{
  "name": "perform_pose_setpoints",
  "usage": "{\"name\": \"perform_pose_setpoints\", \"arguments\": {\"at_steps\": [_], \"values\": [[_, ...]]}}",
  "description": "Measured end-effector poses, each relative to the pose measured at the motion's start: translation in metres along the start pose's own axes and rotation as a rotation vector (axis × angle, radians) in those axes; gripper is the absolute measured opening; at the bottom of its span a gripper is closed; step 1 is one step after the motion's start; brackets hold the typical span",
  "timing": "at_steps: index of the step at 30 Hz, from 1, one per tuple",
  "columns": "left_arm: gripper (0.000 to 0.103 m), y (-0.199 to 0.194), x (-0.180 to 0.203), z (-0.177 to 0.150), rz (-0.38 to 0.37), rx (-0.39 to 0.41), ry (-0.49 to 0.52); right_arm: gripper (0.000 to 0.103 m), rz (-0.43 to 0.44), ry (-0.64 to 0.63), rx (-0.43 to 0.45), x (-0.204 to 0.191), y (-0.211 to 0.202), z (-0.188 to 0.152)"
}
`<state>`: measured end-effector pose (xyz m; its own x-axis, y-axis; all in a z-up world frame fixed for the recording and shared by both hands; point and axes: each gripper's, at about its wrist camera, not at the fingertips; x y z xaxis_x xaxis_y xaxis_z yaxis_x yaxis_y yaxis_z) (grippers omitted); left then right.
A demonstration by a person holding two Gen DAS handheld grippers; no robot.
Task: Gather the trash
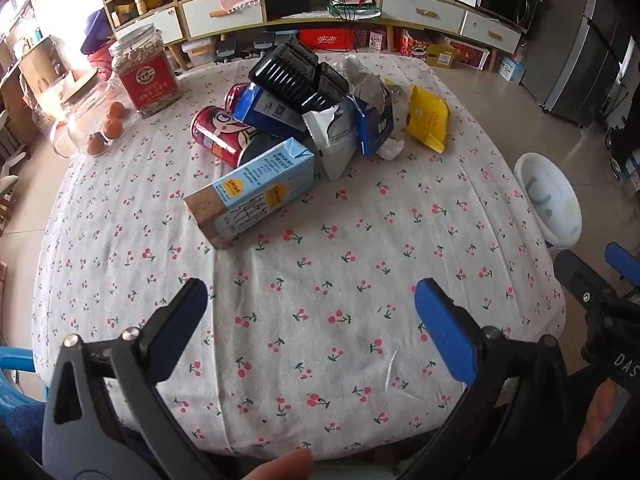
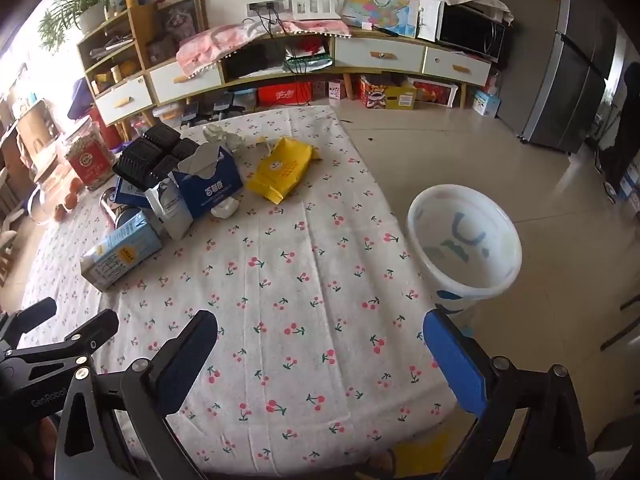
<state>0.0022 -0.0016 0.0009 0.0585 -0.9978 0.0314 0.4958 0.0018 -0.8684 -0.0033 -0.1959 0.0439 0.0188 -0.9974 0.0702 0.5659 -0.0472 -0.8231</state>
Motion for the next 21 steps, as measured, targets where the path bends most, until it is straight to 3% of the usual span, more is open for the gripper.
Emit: {"name": "perform_pose_setpoints", "arguments": {"at_steps": [21], "values": [[0.103,0.0026,-0.0024,-0.0028,-0.015,0.000,-0.022,0.103,-0.031,-0.016,0.019,-0.0029,0.0003,-0.0023]]}}
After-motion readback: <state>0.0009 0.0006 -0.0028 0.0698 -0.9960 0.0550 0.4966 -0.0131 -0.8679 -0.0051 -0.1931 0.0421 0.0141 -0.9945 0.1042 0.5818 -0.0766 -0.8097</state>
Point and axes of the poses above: each gripper's, at about its wrist camera, not at the fingertips, and y roughly the way its jaws point, x to its right, z to its top, and after that the axes turned 5 degrees about -y, right-handed
